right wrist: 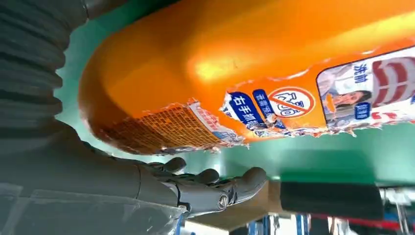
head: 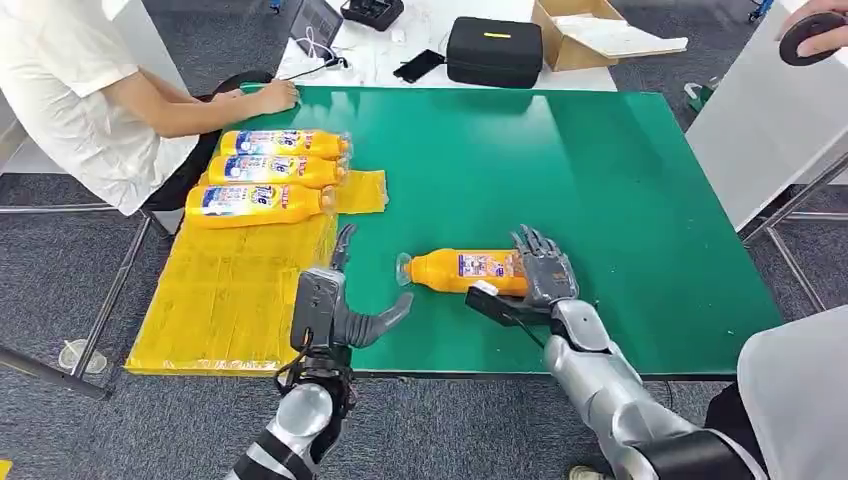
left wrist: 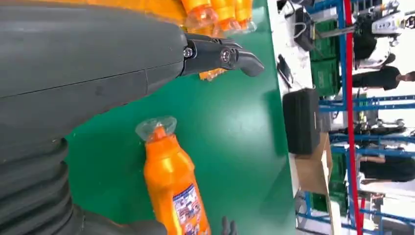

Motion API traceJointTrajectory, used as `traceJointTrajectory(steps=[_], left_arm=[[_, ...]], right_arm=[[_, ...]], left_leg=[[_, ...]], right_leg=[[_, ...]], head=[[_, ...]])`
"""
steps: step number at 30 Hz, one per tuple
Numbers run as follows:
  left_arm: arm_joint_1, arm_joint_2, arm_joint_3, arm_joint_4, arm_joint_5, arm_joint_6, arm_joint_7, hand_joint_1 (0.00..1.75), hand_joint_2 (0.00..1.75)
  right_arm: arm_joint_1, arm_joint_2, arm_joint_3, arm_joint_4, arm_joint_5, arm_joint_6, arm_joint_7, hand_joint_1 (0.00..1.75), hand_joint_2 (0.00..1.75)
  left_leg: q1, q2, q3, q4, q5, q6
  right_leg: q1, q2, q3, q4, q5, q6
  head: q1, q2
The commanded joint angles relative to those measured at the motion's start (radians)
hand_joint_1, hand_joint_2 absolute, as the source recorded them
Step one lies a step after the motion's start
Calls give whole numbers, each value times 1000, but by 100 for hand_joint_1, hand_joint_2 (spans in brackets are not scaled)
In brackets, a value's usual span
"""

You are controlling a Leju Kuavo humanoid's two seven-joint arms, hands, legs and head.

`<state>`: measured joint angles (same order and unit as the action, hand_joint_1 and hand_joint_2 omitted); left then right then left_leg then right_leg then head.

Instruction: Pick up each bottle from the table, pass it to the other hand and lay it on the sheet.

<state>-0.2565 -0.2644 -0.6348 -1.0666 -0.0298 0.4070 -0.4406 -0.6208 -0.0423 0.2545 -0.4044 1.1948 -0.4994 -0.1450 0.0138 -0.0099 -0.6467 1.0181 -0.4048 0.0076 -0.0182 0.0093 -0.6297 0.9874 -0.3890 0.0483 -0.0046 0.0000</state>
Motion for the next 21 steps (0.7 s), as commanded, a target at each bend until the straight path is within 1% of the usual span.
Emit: traceJointTrajectory(steps=[1, 2, 3, 4, 6, 9, 11, 12, 14, 15, 16, 18, 19, 20, 21], left_arm=[[-40, 20, -28, 45, 4, -12, 7, 0, 175], [-43, 19, -30, 48, 8, -17, 5, 0, 175], [-45, 18, -33, 50, 12, -21, 4, 0, 175], [-46, 19, -37, 49, 13, -24, 2, 0, 175], [-60, 10, -44, 48, 13, -26, 6, 0, 175], [-65, 8, -48, 49, 13, -26, 12, 0, 175], [-64, 11, -52, 56, 14, -31, 18, 0, 175], [-63, 11, -53, 57, 15, -31, 18, 0, 175], [-64, 12, -51, 63, 21, -36, 22, 0, 175], [-64, 13, -51, 64, 21, -36, 22, 0, 175], [-66, 11, -49, 67, 25, -37, 22, 0, 175], [-68, 9, -45, 72, 32, -40, 24, 0, 175], [-71, 7, -43, 76, 42, -47, 24, 0, 175], [-71, 6, -41, 77, 46, -49, 25, 0, 175], [-71, 6, -41, 77, 46, -49, 25, 0, 175]], right_arm=[[-30, -27, 3, 74, -45, 82, -20, 0, 175], [-27, -23, -24, 77, -86, 104, -56, 0, 175], [-23, -20, -51, 78, -121, 110, -76, 0, 175], [-23, -24, -33, 81, -105, 105, -91, 0, 175], [-33, -14, -57, 85, -140, 119, -117, 0, 175], [-33, -12, -57, 89, -143, 127, -124, 0, 175], [-22, -13, -61, 90, -155, 138, -137, 0, 175], [-19, -14, -61, 90, -156, 136, -139, 0, 175], [-9, -19, -60, 97, -161, 152, -143, 0, 175], [-6, -20, -60, 96, -162, 150, -145, 0, 175], [-6, -24, -55, 102, -160, 165, -150, 7, 175], [-2, -28, -52, 105, -160, 173, -158, 138, 175], [-1, -30, -55, 109, -165, 191, -160, 168, 175], [0, -31, -51, 109, -161, 193, -161, 173, 175], [0, -31, -51, 109, -161, 193, -161, 173, 175]], left_leg=[[0, 0, 4, -1, -1, 0], [0, 0, 5, -1, -1, 1], [0, -1, 3, -1, 0, 0], [0, -2, 5, -1, -1, 0], [0, -2, 5, -1, -1, 0], [0, 0, 2, 0, -1, 0], [0, 0, 4, 0, -1, 0], [0, 0, 9, 0, -3, 1], [0, -1, 3, -1, -1, 0], [0, -1, 5, -1, -1, 0], [0, -1, 4, -1, -1, 0], [0, -1, 5, -1, -1, 0], [1, -1, 7, -1, -1, 0], [1, -1, 5, -1, -1, 0], [1, -1, 6, -1, -1, 0]], right_leg=[[0, -2, 4, 0, -1, -2], [1, -2, 6, -1, -2, -2], [0, -2, 3, -1, -1, -1], [1, -3, 6, -1, -2, -2], [1, -3, 6, -1, -2, -2], [1, -1, 3, 0, -1, -1], [1, -2, 5, -1, -1, -2], [1, -2, 9, -1, -3, -3], [1, -2, 4, -1, -1, -1], [1, -2, 5, -1, -1, -2], [1, -2, 4, -1, -1, -2], [1, -3, 6, -1, -1, -2], [1, -3, 7, -2, -2, -2], [1, -3, 5, -1, -1, -2], [1, -3, 6, -2, -1, -2]], head=[[0, 0], [0, 0], [0, 0], [0, 0], [0, 0], [0, 0], [0, 0], [0, 0], [0, 0], [0, 0], [0, 0], [0, 0], [0, 0], [0, 0], [0, 0]])
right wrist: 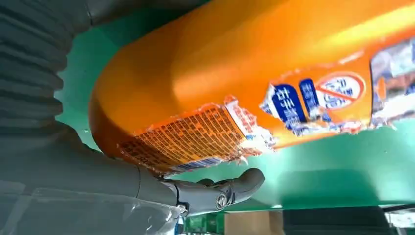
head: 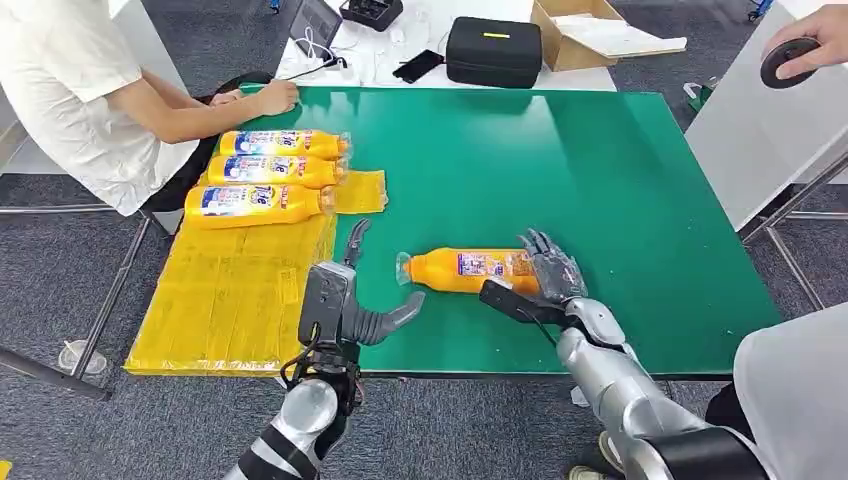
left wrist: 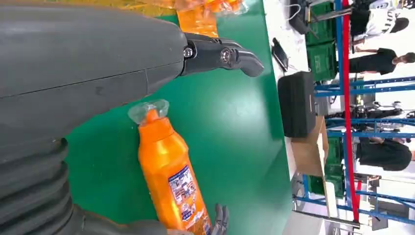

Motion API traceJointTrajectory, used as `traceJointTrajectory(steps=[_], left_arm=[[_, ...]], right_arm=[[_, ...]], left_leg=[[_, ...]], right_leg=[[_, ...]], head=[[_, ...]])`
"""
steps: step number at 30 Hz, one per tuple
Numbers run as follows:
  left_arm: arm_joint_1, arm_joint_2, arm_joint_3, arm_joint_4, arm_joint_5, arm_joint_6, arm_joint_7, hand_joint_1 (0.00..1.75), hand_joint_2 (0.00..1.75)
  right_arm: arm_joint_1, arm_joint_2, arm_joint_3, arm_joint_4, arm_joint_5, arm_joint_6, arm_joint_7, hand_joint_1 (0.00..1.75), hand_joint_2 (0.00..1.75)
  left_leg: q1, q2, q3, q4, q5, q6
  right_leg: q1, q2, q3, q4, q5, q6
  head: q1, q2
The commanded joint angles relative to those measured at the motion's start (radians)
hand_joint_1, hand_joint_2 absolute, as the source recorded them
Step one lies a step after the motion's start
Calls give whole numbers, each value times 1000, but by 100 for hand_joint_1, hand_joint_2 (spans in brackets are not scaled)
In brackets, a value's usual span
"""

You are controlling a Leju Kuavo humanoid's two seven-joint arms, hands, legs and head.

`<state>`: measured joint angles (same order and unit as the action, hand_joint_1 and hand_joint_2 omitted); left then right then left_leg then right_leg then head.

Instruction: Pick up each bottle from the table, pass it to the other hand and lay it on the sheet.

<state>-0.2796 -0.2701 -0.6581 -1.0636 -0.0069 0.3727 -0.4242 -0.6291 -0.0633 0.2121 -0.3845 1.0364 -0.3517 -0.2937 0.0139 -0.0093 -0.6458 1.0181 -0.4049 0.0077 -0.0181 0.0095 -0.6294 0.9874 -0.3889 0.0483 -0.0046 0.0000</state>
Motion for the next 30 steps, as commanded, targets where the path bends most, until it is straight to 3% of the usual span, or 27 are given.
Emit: traceJointTrajectory(steps=[1, 12, 22, 30], left_arm=[[-48, 11, -16, 75, 29, -18, 11, 0, 175], [-45, 8, -13, 79, 47, -29, 13, 0, 175], [-48, 8, -18, 73, 67, -36, 11, 0, 175], [-29, 0, -19, 61, 99, -31, -1, 0, 175]], right_arm=[[9, -12, -4, 90, 1, 47, -10, 175, 175], [19, -4, -13, 90, -15, 67, -17, 175, 175], [14, 5, -70, 88, -99, 175, -25, 175, 175], [29, 13, -159, 68, -220, 211, -104, 175, 175]], left_leg=[[0, -2, 3, -1, 0, 0], [1, -1, 6, -1, -1, 0], [1, -1, 7, -1, -1, 0], [1, -1, 10, -2, -1, 0]], right_leg=[[1, -3, 4, -1, -1, -1], [1, -3, 7, -2, -1, -2], [1, -2, 8, -2, -1, -2], [2, -2, 10, -3, -1, -2]], head=[[0, 0], [0, 0], [0, 0], [0, 0]])
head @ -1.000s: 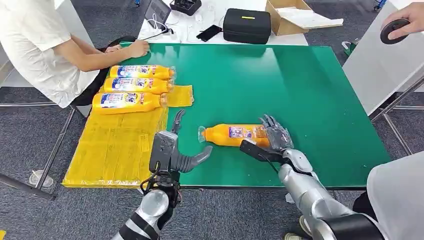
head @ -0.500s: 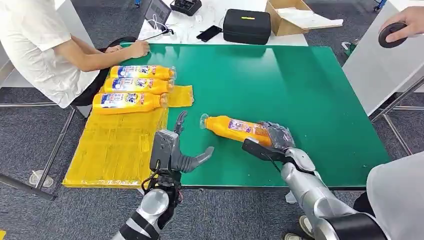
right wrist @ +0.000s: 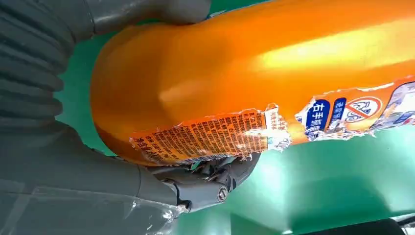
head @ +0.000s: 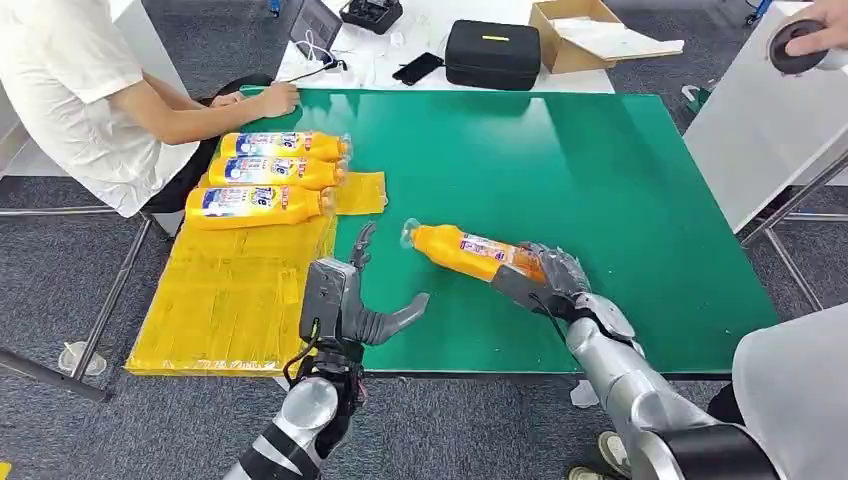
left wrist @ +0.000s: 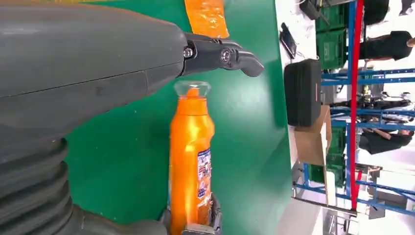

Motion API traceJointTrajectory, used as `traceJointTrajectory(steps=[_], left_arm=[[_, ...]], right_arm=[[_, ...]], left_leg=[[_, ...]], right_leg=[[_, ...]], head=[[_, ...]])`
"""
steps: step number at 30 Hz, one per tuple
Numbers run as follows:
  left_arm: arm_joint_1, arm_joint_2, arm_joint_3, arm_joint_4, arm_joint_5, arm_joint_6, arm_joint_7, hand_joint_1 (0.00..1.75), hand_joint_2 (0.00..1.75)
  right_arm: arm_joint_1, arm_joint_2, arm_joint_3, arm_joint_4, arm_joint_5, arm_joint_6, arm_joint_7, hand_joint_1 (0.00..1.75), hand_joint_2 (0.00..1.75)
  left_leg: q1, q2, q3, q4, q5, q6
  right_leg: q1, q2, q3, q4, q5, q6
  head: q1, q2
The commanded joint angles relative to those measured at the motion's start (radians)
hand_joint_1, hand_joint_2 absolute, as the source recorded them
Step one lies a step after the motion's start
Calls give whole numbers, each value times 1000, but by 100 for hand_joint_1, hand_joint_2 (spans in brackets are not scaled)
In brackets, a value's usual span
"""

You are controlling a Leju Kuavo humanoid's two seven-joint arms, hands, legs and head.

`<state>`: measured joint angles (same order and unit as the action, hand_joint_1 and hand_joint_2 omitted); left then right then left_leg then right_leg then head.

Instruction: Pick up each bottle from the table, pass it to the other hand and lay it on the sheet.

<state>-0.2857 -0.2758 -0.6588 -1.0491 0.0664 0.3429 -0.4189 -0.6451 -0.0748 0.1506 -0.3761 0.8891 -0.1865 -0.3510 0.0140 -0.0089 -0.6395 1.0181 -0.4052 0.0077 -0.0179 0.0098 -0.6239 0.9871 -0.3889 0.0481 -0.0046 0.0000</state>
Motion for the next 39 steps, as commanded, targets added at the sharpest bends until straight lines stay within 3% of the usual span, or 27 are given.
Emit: traceJointTrajectory(steps=[1, 7, 15, 25, 34, 39], left_arm=[[-23, 6, -18, 46, 26, -1, -6, 0, 175], [-11, 1, -91, 106, 158, -103, 24, 0, 175], [-13, 1, -73, 162, 275, -62, -41, 0, 175], [-2, -2, -50, 301, 358, -75, -56, 0, 175], [-20, 0, -7, 251, 398, -66, -86, 0, 175], [-22, 0, -6, 249, 399, -64, -84, 0, 175]], right_arm=[[45, 24, -98, 59, -72, 46, -47, 175, 175], [27, 51, -107, -3, -141, -41, -181, 175, 175], [70, 95, -83, -150, -293, -73, -291, 175, 175], [135, 94, 3, -328, -417, -112, -302, 175, 175], [193, 110, 119, -434, -449, -82, -292, 175, 175], [195, 113, 120, -435, -450, -84, -293, 175, 175]], left_leg=[[1, -1, 3, -1, 0, 0], [1, 0, 5, -2, -1, 0], [0, 2, -2, -1, 0, 0], [0, 2, -2, -1, -2, 0], [0, 2, -4, 0, -2, 0], [0, 2, -5, 0, -2, 0]], right_leg=[[1, -2, 4, -2, 0, -2], [1, -2, 5, -2, -1, -2], [0, 1, -1, 0, 0, -1], [0, 1, 0, -1, -1, -2], [1, 1, -3, 0, -1, -2], [1, 1, -4, 0, -1, -2]], head=[[0, 0], [1, 0], [0, 0], [0, 0], [0, 0], [0, 0]])
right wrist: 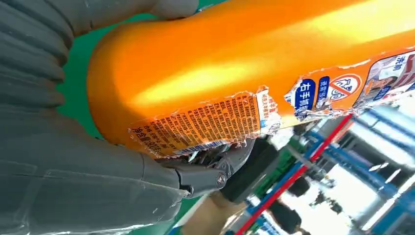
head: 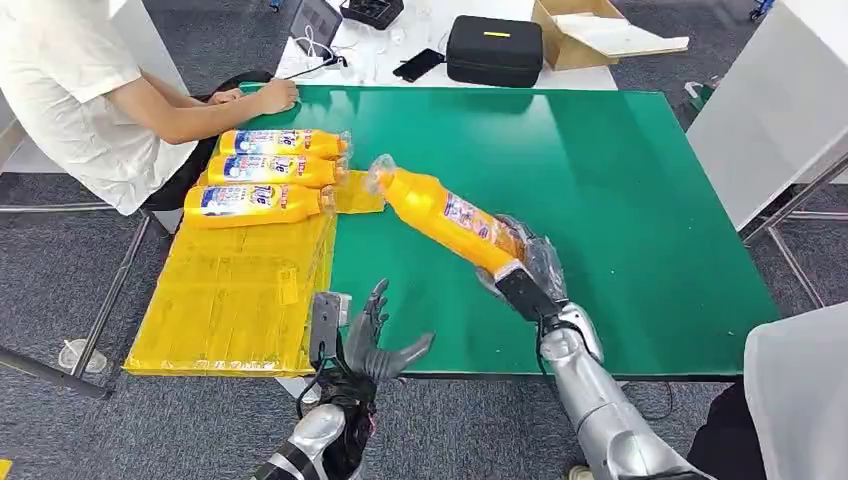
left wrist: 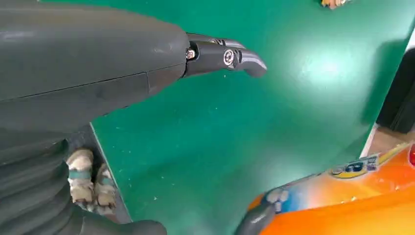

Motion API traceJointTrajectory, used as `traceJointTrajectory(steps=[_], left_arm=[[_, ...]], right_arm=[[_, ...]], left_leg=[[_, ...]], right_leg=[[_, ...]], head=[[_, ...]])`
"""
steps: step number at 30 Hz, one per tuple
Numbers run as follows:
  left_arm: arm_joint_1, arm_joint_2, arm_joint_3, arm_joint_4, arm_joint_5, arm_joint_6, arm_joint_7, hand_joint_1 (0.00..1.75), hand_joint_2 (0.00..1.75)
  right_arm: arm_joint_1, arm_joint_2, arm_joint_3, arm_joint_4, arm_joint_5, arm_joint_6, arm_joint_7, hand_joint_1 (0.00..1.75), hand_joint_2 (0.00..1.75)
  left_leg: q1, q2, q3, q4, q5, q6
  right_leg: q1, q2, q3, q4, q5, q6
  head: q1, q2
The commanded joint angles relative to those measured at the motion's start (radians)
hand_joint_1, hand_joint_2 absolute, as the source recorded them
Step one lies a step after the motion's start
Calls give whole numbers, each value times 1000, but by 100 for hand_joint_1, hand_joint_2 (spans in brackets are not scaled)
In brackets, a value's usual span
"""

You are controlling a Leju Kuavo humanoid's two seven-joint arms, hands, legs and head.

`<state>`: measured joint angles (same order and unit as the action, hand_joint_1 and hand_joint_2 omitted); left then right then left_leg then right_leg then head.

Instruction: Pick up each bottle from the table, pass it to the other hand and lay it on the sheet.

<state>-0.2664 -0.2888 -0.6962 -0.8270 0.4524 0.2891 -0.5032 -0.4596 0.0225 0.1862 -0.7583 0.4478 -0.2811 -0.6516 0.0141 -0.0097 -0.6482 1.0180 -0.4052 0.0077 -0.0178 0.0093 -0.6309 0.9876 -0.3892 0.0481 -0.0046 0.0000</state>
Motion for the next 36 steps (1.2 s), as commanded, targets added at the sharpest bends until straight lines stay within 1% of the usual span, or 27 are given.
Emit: traceJointTrajectory(steps=[1, 2, 3, 4, 6, 8, 10, 11, 13, 14, 15, 16, 17, 21, 22, 25, 26, 27, 28, 30, 33, 34, 35, 36], left_arm=[[-40, 13, 31, 24, 13, -9, 3, 0, 175], [-36, 14, 34, 15, 18, -14, -1, 0, 175], [-34, 15, 42, -12, 31, -33, -22, 0, 175], [-39, 18, 49, -48, 43, -52, -32, 0, 175], [-37, 26, 61, -125, 67, -84, -25, 0, 175], [-29, 32, 80, -203, 95, -103, -9, 0, 175], [-13, 39, 101, -271, 162, -157, 23, 0, 175], [-8, 45, 101, -288, 176, -176, 32, 0, 175], [14, 64, 90, -340, 196, -216, 54, 0, 175], [18, 69, 82, -345, 195, -224, 60, 0, 175], [25, 75, 69, -353, 190, -233, 63, 0, 175], [25, 76, 63, -351, 187, -236, 67, 0, 175], [27, 76, 54, -347, 198, -254, 78, 0, 175], [15, 71, 54, -321, 245, -300, 94, 0, 175], [14, 71, 54, -319, 245, -300, 94, 0, 175], [-1, 65, 57, -303, 239, -295, 83, 0, 175], [-5, 64, 58, -297, 237, -294, 79, 0, 175], [-15, 58, 60, -281, 222, -281, 61, 0, 175], [-28, 53, 59, -260, 198, -258, 42, 0, 175], [-34, 48, 62, -250, 183, -244, 23, 0, 175], [-34, 48, 62, -250, 183, -244, 23, 0, 175], [-34, 48, 62, -250, 183, -244, 23, 0, 175], [-34, 48, 62, -250, 183, -244, 23, 0, 175], [-39, 45, 62, -244, 169, -233, 8, 0, 175]], right_arm=[[8, 13, 86, -51, -9, 11, 8, 175, 175], [6, 11, 94, -47, -11, 19, 7, 175, 175], [9, 14, 117, -45, -15, 50, -6, 175, 175], [17, 28, 143, -40, -16, 69, -22, 175, 175], [27, 46, 186, -24, -26, 82, -46, 175, 175], [46, 56, 231, -22, -39, 72, -47, 175, 175], [61, 54, 274, -19, -59, 67, -47, 175, 175], [64, 53, 280, -19, -69, 67, -47, 175, 175], [66, 46, 288, -11, -102, 60, -47, 175, 175], [66, 44, 285, -8, -112, 62, -47, 175, 175], [65, 34, 294, -5, -109, 45, -47, 175, 175], [64, 31, 293, -5, -111, 43, -47, 175, 175], [62, 27, 291, -5, -125, 56, -47, 175, 175], [45, 24, 321, 7, -118, 41, -47, 175, 175], [45, 25, 323, 8, -118, 41, -47, 175, 175], [44, 28, 345, -8, -133, 40, -47, 175, 175], [45, 29, 353, -15, -140, 45, -47, 175, 175], [44, 32, 371, -28, -147, 50, -47, 175, 175], [45, 33, 387, -43, -157, 57, -47, 175, 175], [46, 37, 392, -47, -162, 62, -47, 175, 175], [46, 37, 392, -47, -162, 62, -47, 175, 175], [46, 37, 392, -47, -162, 62, -47, 175, 175], [46, 37, 392, -47, -162, 62, -47, 175, 175], [48, 34, 401, -62, -174, 86, -47, 175, 175]], left_leg=[[0, 1, 2, 0, -1, 0], [0, 2, 4, 0, -2, 0], [0, 1, 2, 0, -1, 0], [0, 2, 4, 0, -2, 1], [0, 2, 2, 0, -1, 0], [1, 3, 1, 0, -1, 0], [1, 3, 2, 0, -2, 0], [1, 3, 4, 1, -3, 0], [1, 1, 2, 0, -1, 0], [1, 2, 5, 0, -2, 0], [0, 3, 3, -1, -2, 0], [0, 3, 5, -1, -2, 0], [0, 2, 3, -1, -1, 0], [0, 0, 3, 0, -1, 0], [0, 0, 1, -1, 0, 0], [0, 1, 3, 0, -2, 0], [0, 0, 2, 0, -1, 0], [1, 1, 7, 0, -3, 0], [0, 0, 2, 0, -1, 0], [0, 1, 3, 0, -2, 0], [0, 0, 0, 0, 0, 0], [1, 0, 3, 0, -1, 0], [0, 0, 2, 0, -1, 0], [0, 0, 1, 0, -1, 0]], right_leg=[[0, 0, 2, 0, -1, -1], [1, 0, 4, 0, -1, -2], [0, 0, 2, 0, -1, -2], [1, 0, 4, 0, -2, -2], [1, 1, 1, 0, 0, -2], [1, 2, 1, 0, 0, -2], [1, 1, 2, 0, -1, -2], [2, 1, 4, 1, -2, -3], [1, 0, 2, -1, -1, -2], [1, 1, 4, 0, -2, -3], [1, 1, 2, -1, -1, -2], [1, 1, 4, -1, -2, -2], [0, 0, 2, -1, -1, -2], [1, -1, 3, 0, -1, -2], [0, -1, 1, -1, -1, -2], [1, 0, 3, 0, -2, -2], [1, -1, 1, 0, -1, -2], [1, -1, 7, 0, -3, -4], [1, -1, 2, 0, -1, -2], [1, -1, 3, 0, -2, -3], [1, -1, 0, 0, -1, -1], [1, -2, 3, 0, -2, -2], [1, -1, 2, 0, -1, -2], [1, -1, 1, 0, -1, -2]], head=[[0, 0], [0, 0], [0, 0], [0, 0], [0, 0], [1, 0], [0, 0], [0, 0], [0, 0], [0, 0], [0, 0], [0, 0], [0, 0], [0, 0], [0, 0], [0, 0], [0, 0], [0, 0], [0, 0], [0, 0], [0, 0], [0, 0], [0, 0], [0, 0]])
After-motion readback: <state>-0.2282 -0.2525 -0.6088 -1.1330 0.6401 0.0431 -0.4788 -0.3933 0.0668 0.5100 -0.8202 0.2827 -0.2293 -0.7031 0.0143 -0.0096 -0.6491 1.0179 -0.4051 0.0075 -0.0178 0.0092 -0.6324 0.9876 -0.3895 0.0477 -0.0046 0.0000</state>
